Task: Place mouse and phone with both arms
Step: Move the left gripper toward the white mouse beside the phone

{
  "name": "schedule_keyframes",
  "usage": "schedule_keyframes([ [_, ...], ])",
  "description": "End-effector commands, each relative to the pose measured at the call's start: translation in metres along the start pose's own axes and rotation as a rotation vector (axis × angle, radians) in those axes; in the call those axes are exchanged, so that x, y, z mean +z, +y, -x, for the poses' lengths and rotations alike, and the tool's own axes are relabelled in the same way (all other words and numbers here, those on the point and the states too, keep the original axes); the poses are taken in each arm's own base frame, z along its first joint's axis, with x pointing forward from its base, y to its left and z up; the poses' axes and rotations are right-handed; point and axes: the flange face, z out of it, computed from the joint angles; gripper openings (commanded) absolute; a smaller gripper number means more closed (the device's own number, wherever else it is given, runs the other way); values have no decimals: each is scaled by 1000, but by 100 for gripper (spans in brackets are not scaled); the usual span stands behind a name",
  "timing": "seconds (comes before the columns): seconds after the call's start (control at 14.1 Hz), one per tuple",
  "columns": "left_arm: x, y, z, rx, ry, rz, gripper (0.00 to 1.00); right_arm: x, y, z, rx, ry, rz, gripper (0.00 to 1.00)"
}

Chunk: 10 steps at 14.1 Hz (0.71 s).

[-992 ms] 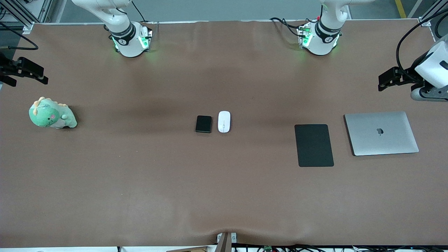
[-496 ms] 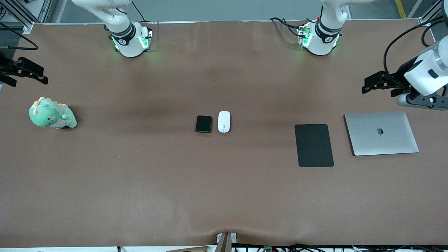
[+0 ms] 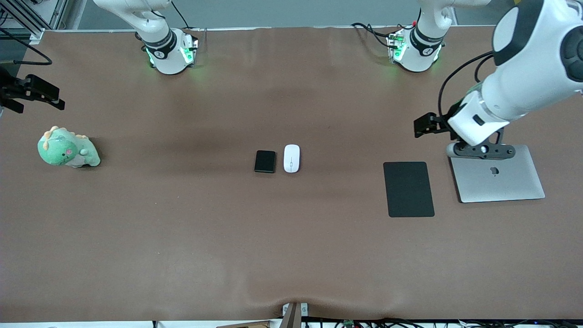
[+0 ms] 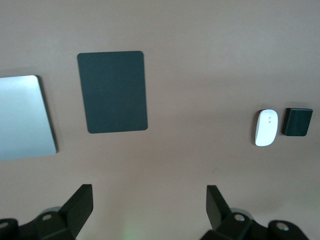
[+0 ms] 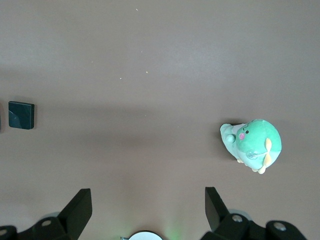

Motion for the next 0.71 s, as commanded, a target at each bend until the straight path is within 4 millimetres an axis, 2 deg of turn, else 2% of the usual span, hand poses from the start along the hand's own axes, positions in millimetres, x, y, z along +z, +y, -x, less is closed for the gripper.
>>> schedule_keyframes([
  [0.0,9,29,4,-4,-9,10,100,0,-4,-3,-12,-4,-11,100],
  [0.28,31,72,11,-42,-21,-7,100,4,-5,-6,-15,-10,-13,100],
  [0.64,72,118,10,-98,-36,-20,100,6,-11,-9,-24,-15,-12,100],
])
